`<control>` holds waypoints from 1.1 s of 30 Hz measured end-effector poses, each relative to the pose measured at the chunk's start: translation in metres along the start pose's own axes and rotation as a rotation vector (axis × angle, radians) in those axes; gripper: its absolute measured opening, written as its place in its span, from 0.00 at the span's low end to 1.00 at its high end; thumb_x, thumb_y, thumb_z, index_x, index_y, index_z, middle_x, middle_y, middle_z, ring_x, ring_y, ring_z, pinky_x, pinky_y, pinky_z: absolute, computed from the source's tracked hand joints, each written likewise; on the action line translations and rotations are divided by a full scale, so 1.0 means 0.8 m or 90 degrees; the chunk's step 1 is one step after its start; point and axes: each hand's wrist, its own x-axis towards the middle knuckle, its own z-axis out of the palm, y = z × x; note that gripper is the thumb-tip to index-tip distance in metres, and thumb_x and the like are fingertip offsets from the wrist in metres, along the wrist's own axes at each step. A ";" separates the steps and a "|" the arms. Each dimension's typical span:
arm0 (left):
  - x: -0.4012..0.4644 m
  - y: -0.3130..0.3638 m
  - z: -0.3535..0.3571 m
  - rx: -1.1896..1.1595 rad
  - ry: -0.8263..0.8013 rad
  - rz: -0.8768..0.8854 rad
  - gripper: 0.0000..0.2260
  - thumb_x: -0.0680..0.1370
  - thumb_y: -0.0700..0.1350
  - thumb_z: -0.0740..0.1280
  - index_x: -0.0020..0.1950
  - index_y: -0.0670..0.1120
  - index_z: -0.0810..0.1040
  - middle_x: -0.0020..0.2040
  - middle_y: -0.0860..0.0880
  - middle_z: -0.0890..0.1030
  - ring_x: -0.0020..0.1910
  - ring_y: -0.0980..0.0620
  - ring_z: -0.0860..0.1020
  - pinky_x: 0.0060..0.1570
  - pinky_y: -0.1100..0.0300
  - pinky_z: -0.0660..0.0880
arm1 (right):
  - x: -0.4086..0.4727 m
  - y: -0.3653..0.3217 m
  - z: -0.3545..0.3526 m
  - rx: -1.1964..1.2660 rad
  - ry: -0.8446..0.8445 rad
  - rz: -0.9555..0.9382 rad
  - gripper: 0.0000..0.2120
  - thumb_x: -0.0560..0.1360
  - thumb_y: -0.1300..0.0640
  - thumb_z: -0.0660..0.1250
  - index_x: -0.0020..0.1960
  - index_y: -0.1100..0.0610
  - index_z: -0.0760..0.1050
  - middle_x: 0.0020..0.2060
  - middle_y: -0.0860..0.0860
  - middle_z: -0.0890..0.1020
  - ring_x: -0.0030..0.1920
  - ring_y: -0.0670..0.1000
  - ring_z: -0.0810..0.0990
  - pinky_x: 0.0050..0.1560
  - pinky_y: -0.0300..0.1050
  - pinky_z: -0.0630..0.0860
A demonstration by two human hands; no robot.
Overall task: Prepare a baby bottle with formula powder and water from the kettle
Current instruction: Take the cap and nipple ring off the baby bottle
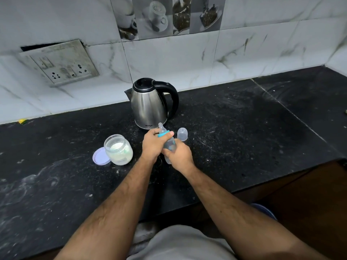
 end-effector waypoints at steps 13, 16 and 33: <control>0.004 0.005 -0.052 -0.108 -0.302 -0.072 0.12 0.80 0.48 0.64 0.57 0.43 0.80 0.49 0.45 0.84 0.49 0.50 0.81 0.59 0.54 0.75 | -0.001 0.007 -0.022 0.291 -0.256 0.023 0.07 0.77 0.55 0.71 0.52 0.57 0.78 0.43 0.51 0.84 0.44 0.47 0.82 0.47 0.44 0.79; 0.001 0.002 -0.043 -0.086 -0.239 -0.065 0.07 0.77 0.45 0.70 0.52 0.44 0.80 0.45 0.46 0.84 0.46 0.50 0.81 0.55 0.54 0.76 | -0.002 0.011 -0.015 0.237 -0.209 0.012 0.13 0.74 0.54 0.74 0.54 0.60 0.78 0.47 0.55 0.85 0.48 0.52 0.84 0.52 0.48 0.80; -0.007 -0.003 -0.047 -0.172 -0.277 -0.110 0.11 0.82 0.43 0.59 0.62 0.45 0.77 0.59 0.46 0.82 0.55 0.49 0.81 0.61 0.55 0.73 | 0.000 0.017 -0.018 0.144 -0.153 0.019 0.23 0.62 0.44 0.77 0.51 0.56 0.79 0.47 0.53 0.86 0.50 0.53 0.85 0.57 0.56 0.81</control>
